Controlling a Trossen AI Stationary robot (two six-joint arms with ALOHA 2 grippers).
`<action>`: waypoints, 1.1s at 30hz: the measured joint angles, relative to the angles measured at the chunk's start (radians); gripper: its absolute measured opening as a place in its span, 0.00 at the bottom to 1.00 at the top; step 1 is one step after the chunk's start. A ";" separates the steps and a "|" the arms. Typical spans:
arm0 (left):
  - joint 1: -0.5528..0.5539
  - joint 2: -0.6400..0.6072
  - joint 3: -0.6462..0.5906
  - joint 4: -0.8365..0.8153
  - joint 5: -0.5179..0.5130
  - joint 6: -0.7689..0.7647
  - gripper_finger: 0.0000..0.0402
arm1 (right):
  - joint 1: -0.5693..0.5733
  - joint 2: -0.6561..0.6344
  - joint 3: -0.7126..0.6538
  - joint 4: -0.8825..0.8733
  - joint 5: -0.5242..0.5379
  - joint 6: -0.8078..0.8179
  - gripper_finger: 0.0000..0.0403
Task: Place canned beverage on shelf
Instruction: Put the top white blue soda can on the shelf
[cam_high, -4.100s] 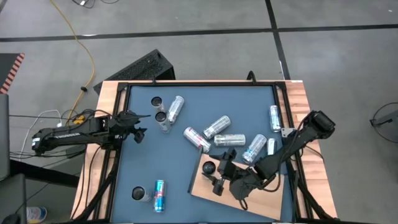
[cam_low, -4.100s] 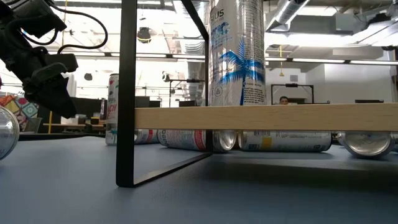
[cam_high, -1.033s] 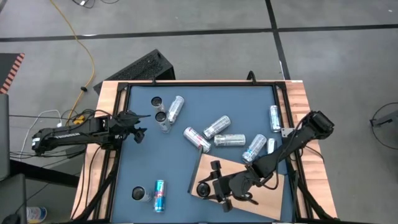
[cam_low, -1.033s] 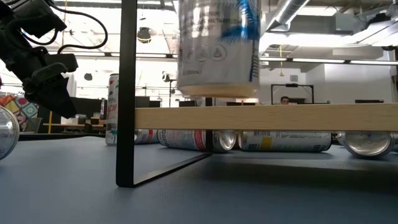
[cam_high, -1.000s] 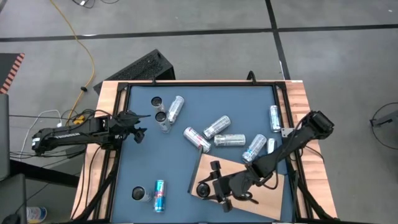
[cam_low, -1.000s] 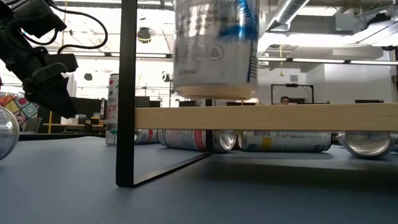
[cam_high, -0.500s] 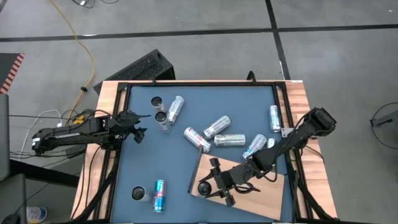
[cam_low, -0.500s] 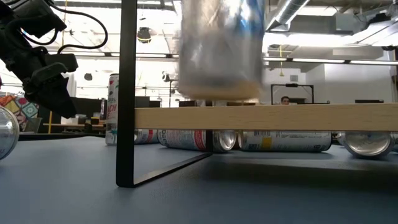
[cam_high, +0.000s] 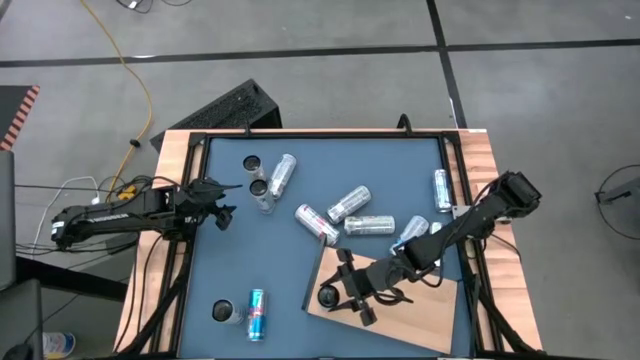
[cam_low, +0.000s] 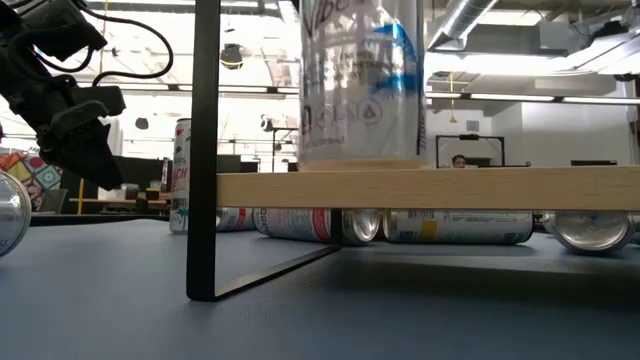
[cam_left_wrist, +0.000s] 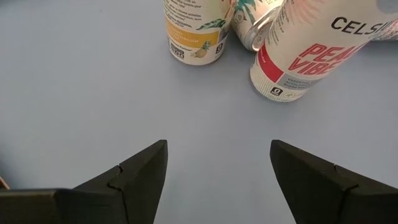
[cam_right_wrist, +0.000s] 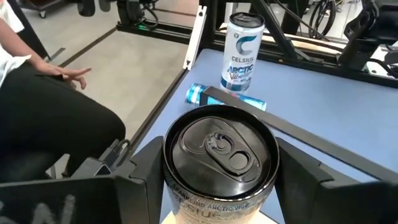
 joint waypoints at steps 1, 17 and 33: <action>0.000 0.000 0.000 0.000 0.000 0.000 0.67 | 0.000 0.000 0.000 -0.001 0.000 -0.002 0.55; 0.000 0.000 0.000 0.000 0.000 0.000 0.67 | -0.032 0.000 0.002 -0.024 0.006 0.054 0.65; 0.000 0.000 0.000 0.000 0.000 0.000 0.67 | -0.023 0.000 0.002 -0.028 0.011 0.073 0.66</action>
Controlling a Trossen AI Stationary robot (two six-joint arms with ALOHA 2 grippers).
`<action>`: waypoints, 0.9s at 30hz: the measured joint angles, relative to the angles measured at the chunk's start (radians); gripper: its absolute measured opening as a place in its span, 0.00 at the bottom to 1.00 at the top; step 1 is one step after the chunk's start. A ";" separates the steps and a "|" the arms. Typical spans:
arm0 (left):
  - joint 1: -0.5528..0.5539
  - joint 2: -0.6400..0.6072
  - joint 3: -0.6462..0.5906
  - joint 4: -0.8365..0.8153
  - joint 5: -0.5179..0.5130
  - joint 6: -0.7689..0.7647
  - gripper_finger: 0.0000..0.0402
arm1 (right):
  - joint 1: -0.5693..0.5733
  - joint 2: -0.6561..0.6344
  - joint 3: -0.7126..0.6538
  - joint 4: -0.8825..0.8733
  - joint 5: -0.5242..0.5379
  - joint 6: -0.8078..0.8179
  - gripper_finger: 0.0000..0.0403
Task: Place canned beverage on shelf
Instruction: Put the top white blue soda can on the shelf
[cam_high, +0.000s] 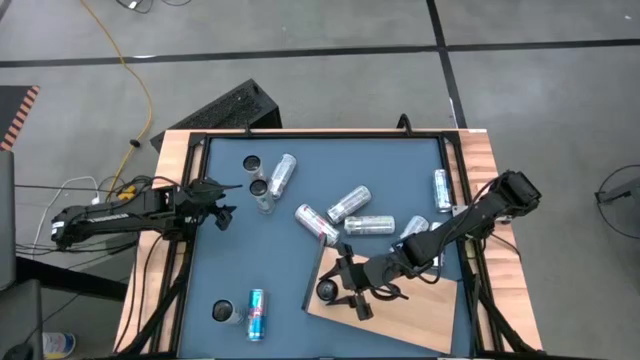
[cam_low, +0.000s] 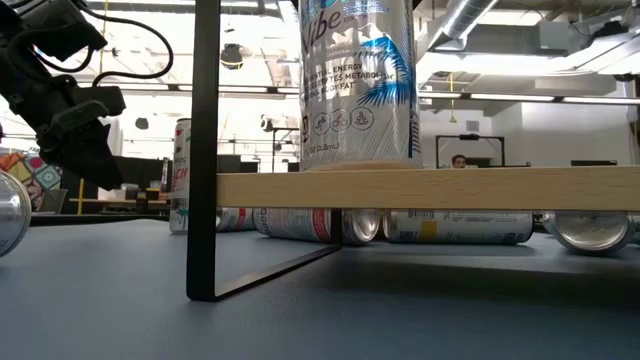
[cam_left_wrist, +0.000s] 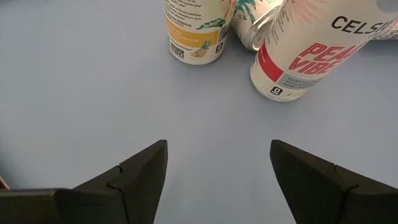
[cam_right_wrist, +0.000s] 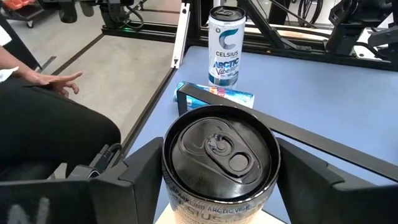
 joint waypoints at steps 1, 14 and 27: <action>0.000 0.000 0.000 0.000 0.000 0.000 0.67 | 0.001 0.000 0.000 0.000 0.000 0.000 0.66; 0.000 0.000 0.000 0.000 0.000 0.000 0.67 | 0.022 0.000 0.000 -0.001 0.035 -0.005 0.67; 0.000 0.000 0.000 0.000 0.000 0.000 0.67 | 0.021 0.002 -0.001 -0.034 0.062 -0.007 0.91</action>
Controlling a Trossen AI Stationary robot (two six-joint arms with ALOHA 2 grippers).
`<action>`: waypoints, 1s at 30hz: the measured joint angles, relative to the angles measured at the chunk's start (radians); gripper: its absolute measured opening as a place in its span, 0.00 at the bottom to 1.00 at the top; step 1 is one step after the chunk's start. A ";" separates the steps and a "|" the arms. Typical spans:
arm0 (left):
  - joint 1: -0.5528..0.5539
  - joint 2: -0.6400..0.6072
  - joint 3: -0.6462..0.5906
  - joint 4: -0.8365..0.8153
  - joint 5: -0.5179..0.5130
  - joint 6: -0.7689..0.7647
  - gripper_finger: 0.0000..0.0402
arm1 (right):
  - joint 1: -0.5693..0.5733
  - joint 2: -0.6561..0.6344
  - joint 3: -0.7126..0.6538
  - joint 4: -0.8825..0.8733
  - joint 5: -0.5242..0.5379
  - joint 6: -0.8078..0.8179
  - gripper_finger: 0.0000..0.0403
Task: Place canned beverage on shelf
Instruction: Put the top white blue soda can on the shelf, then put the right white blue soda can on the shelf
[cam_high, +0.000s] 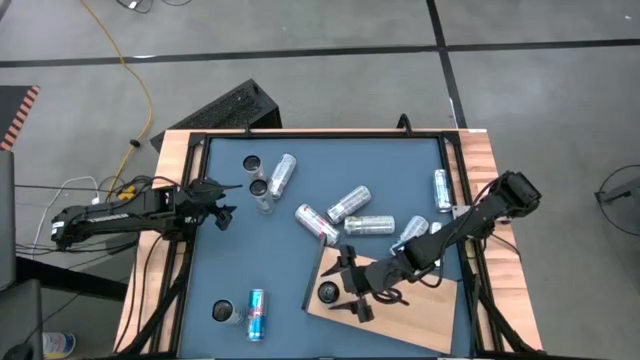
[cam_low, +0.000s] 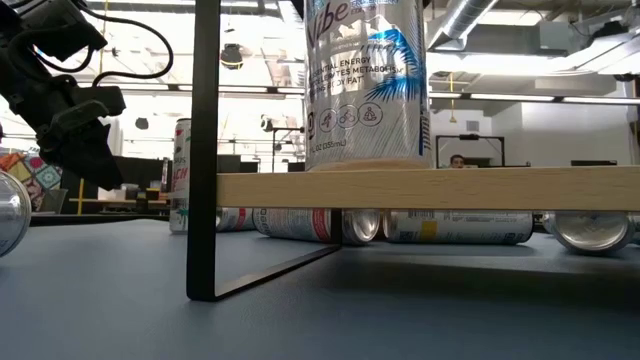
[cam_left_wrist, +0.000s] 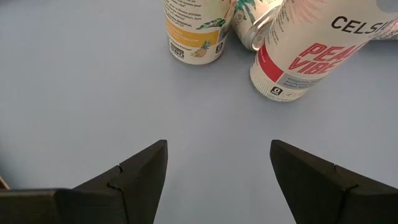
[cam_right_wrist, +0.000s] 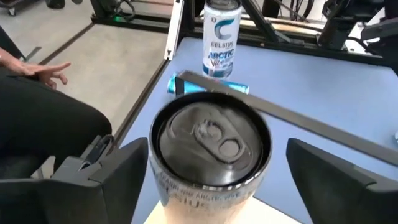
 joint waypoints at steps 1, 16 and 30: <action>0.000 0.000 0.000 0.000 0.000 0.000 0.67 | 0.000 0.000 0.000 -0.009 0.000 0.000 0.92; 0.000 0.000 0.000 0.000 0.000 0.000 0.67 | 0.010 -0.170 0.000 -0.345 -0.007 0.120 0.91; 0.000 0.000 0.000 0.000 0.000 0.000 0.67 | -0.165 -0.266 0.001 -1.039 0.129 0.325 0.91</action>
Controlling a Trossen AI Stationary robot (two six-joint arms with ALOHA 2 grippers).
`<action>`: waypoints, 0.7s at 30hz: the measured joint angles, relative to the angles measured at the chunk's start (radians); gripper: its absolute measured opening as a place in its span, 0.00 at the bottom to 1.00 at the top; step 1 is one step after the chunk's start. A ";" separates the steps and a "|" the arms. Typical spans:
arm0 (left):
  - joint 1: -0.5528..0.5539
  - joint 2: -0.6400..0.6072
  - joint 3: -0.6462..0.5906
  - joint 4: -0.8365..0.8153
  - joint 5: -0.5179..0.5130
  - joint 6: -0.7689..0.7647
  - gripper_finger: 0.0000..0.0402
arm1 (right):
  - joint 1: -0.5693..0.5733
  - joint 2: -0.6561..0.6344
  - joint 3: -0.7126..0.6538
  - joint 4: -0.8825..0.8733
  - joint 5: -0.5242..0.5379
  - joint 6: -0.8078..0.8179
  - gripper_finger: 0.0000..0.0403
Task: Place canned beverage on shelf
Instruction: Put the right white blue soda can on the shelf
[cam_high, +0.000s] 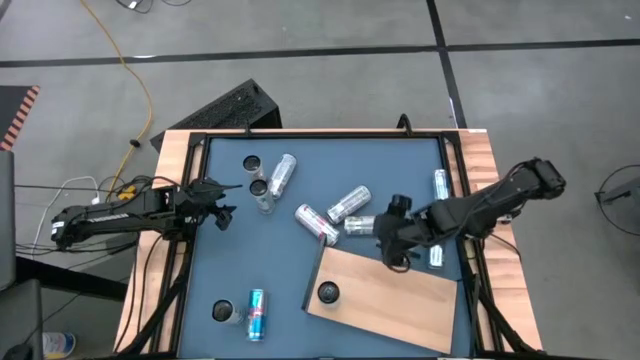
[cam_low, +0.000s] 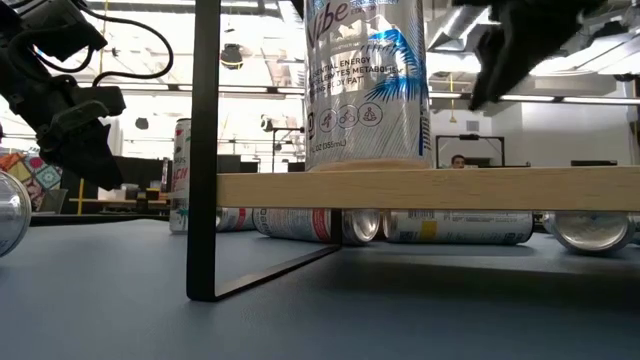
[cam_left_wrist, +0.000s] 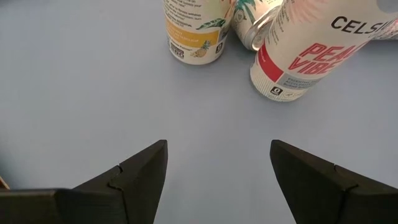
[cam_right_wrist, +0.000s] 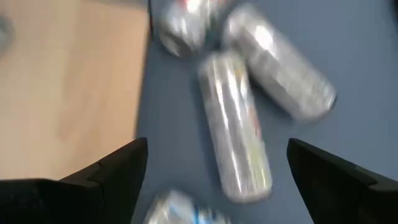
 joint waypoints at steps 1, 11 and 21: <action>0.000 0.000 0.000 0.000 0.000 0.000 0.67 | -0.008 0.002 -0.004 -0.030 -0.026 0.000 0.91; 0.000 0.000 0.000 0.000 0.000 0.000 0.67 | -0.068 -0.033 -0.074 -0.355 -0.071 0.224 0.91; 0.000 0.000 0.000 0.001 0.000 0.000 0.67 | -0.134 -0.062 -0.074 -0.491 -0.104 0.845 0.91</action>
